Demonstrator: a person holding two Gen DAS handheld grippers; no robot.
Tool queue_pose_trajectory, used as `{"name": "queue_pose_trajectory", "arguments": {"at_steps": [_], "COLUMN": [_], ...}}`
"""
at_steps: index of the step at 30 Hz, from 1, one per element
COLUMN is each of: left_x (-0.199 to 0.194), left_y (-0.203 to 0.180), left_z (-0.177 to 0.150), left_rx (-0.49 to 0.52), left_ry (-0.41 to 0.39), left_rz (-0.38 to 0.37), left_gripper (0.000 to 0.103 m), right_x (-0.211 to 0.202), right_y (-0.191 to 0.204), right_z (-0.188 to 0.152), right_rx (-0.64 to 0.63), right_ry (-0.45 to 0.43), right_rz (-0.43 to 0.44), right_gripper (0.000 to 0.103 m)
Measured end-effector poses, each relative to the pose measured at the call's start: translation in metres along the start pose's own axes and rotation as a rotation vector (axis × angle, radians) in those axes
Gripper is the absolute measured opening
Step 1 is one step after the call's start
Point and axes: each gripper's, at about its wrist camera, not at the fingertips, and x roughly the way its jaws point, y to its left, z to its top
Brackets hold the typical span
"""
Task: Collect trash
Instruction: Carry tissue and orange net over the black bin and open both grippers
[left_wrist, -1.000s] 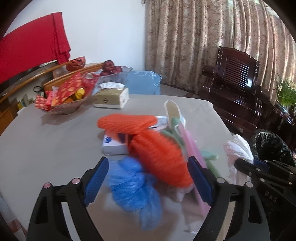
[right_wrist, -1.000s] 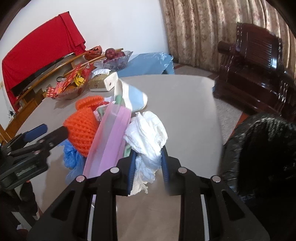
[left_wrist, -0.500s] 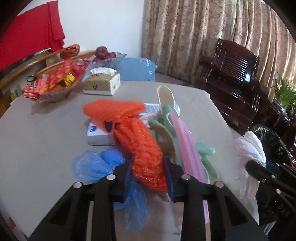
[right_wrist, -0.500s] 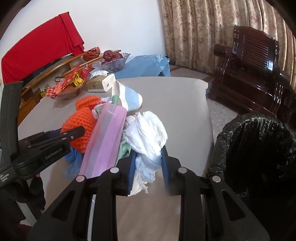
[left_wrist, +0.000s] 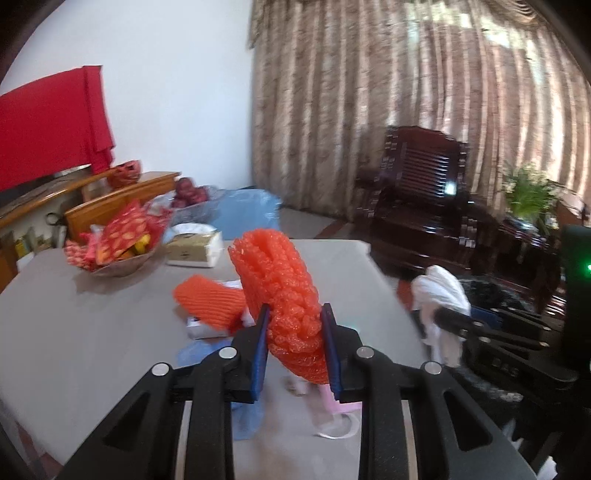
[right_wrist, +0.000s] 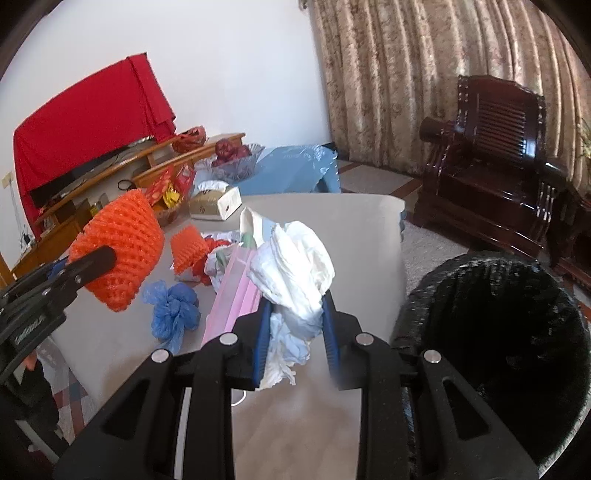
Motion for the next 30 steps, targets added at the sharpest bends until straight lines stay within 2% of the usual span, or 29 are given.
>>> {"name": "queue_pose_trajectory", "arguments": {"at_steps": [8,12,24,30], "left_x": [0.02,0.04,0.103,0.13], "left_y": [-0.058,-0.089,-0.193,-0.227], "left_z": [0.005,0.006,0.009,0.001], "left_rx": [0.068,0.098,0.143,0.15], "left_ry": [0.023,0.047,0.134,0.185], "left_rz": [-0.152,-0.218,-0.38,-0.44], "left_gripper": [0.026,0.026,0.026,0.028], "right_x": [-0.038,-0.055,-0.064,-0.056], "right_y": [-0.046,-0.083,-0.184,-0.213], "right_z": [-0.001,-0.003,-0.034,-0.057], "right_rx": [0.051,0.087,0.19,0.235], "right_ry": [-0.041,-0.056,-0.003,0.044], "right_rz": [-0.117,-0.197,-0.384,-0.446], "right_gripper": [0.025,0.025,0.026,0.029]}}
